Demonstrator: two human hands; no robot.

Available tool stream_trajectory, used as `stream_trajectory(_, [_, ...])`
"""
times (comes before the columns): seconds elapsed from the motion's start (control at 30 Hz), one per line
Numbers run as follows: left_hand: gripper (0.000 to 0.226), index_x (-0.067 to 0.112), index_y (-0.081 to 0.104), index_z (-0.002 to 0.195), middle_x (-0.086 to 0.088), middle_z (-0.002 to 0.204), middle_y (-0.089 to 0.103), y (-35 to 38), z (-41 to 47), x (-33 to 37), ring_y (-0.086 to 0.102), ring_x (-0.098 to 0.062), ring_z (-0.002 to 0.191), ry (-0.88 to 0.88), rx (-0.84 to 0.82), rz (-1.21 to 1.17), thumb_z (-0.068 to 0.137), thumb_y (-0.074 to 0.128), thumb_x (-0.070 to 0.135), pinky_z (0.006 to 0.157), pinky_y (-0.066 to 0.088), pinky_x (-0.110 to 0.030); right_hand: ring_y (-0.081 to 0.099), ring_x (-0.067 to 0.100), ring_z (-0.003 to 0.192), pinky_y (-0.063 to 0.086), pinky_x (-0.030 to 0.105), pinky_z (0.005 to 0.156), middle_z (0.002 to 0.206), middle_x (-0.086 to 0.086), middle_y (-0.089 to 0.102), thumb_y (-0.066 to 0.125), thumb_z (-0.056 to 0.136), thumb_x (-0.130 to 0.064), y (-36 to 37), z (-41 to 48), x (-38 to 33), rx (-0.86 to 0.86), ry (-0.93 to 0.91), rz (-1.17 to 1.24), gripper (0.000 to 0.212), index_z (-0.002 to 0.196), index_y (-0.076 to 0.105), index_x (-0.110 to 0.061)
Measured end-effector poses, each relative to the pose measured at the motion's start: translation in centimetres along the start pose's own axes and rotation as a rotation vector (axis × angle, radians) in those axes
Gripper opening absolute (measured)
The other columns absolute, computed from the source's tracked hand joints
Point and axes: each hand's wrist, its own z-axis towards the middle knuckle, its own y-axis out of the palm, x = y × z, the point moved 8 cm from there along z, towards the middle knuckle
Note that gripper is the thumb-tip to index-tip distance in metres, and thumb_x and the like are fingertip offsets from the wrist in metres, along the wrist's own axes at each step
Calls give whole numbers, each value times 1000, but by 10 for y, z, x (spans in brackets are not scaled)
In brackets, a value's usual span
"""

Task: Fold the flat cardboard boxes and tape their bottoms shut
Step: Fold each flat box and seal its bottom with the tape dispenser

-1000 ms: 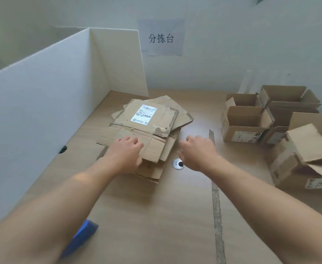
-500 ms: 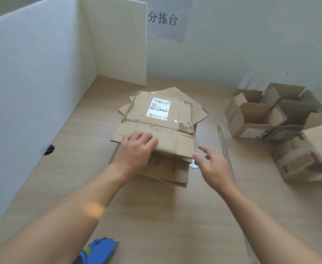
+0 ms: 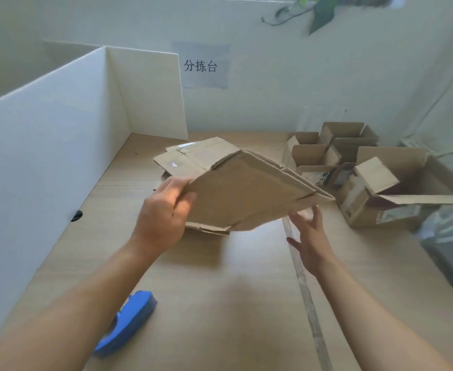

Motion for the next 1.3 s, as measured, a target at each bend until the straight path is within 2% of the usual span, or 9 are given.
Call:
stream_trajectory(0.13, [21,46,60,107,12,98,64,12,-66,-7,61,-7,92,-196,-52,-186,89,53,38,80,48,-21,59,13,120,44,48,105,132,-7,56,64,94,-17,-36,-49,1,-41,-84,124,47,128,40,-38])
stream_trajectory(0.33, [41,21,56,133,9,114,69,30,-165,-34,65,-9,105,-502,-67,-256,93,64,26,94,52,-40,61,15,119,47,55,104,126,-11,61,71,89,-12,-58,-111,41,-163,-146,-7,53,128,49,-41])
stream_trajectory(0.5, [58,35,52,129,19,114,66,46,-231,-36,63,-6,110,-668,-186,-352,77,69,53,93,51,-33,39,9,141,36,53,113,152,-19,42,65,94,-23,-54,-144,69,-285,-158,-65,73,146,26,-56])
stream_trajectory(0.6, [49,30,51,134,18,117,66,53,-247,-26,61,-3,111,-656,-227,-380,89,70,29,95,50,-31,34,2,143,31,52,117,154,-26,34,59,89,-30,-46,-159,84,-329,-124,-83,70,144,28,-61])
stream_trajectory(0.73, [59,27,54,134,13,125,62,44,-254,-25,57,-8,120,-644,-194,-424,77,67,40,98,50,-39,42,14,141,34,54,115,149,-9,49,51,87,-17,-38,-173,85,-378,-146,-102,60,142,48,-40])
stream_trajectory(0.8, [60,26,52,137,11,127,62,35,-254,-28,57,-7,121,-644,-166,-438,79,69,30,98,52,-36,39,15,143,33,53,115,152,-7,45,54,86,-30,-36,-179,84,-398,-168,-124,55,141,51,-37])
stream_trajectory(0.97, [49,44,61,123,10,133,52,22,-244,-38,54,-20,126,-561,-186,-344,75,71,43,98,49,-34,24,-5,145,33,9,106,157,-27,27,58,82,-55,-14,-191,84,-453,-308,-386,46,127,58,-48])
stream_trajectory(1.13, [35,38,73,100,13,117,56,17,-240,-45,62,-5,105,-618,-123,-355,73,65,57,82,52,-23,42,6,138,43,46,110,150,-23,39,59,85,-61,-11,-174,95,-312,-262,-339,38,122,59,-58])
stream_trajectory(1.3, [70,64,29,132,18,120,48,26,-233,-49,57,1,100,-626,-117,-199,90,70,26,76,46,-11,44,-4,130,48,37,102,143,-21,44,67,91,-31,-15,-159,97,-233,-217,-406,67,143,29,-51])
